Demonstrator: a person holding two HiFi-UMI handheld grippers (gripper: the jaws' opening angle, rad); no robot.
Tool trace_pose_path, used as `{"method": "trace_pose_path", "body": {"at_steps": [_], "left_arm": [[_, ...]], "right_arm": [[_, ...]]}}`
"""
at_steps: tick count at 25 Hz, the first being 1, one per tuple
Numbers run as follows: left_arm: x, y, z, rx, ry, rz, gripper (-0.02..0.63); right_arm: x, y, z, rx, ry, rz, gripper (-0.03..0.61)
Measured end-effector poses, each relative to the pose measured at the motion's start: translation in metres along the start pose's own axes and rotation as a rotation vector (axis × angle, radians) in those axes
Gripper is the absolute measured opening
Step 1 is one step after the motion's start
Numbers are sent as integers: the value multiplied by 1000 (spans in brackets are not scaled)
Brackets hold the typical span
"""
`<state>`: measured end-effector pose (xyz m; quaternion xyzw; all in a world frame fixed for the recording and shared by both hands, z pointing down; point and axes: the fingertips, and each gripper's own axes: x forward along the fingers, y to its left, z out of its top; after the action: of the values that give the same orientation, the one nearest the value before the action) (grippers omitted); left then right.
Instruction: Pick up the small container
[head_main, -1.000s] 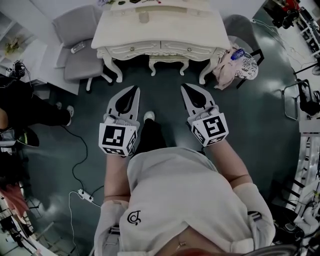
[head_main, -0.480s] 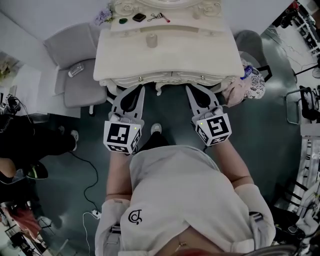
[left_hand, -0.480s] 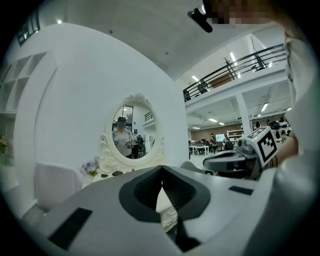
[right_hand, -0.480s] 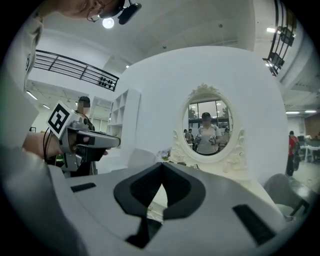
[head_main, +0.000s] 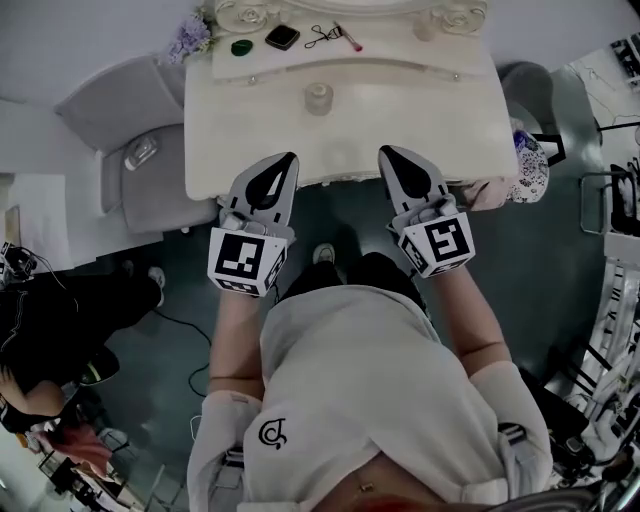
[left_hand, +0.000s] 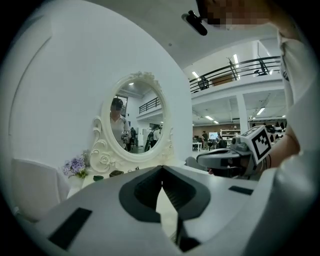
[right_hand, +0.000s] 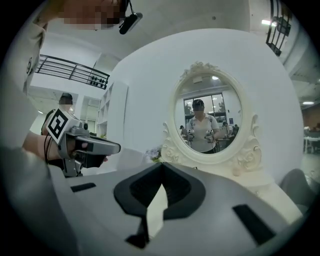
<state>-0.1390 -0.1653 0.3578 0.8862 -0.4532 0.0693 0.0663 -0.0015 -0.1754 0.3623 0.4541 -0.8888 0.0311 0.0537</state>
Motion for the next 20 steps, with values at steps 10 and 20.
{"method": "trace_pose_path", "body": {"at_steps": [10, 20], "left_arm": [[88, 42, -46, -20, 11, 70, 12], [147, 56, -114, -109, 36, 116, 223]], "right_arm": [[82, -57, -42, 62, 67, 106, 6], [144, -85, -84, 42, 119, 260, 6]]}}
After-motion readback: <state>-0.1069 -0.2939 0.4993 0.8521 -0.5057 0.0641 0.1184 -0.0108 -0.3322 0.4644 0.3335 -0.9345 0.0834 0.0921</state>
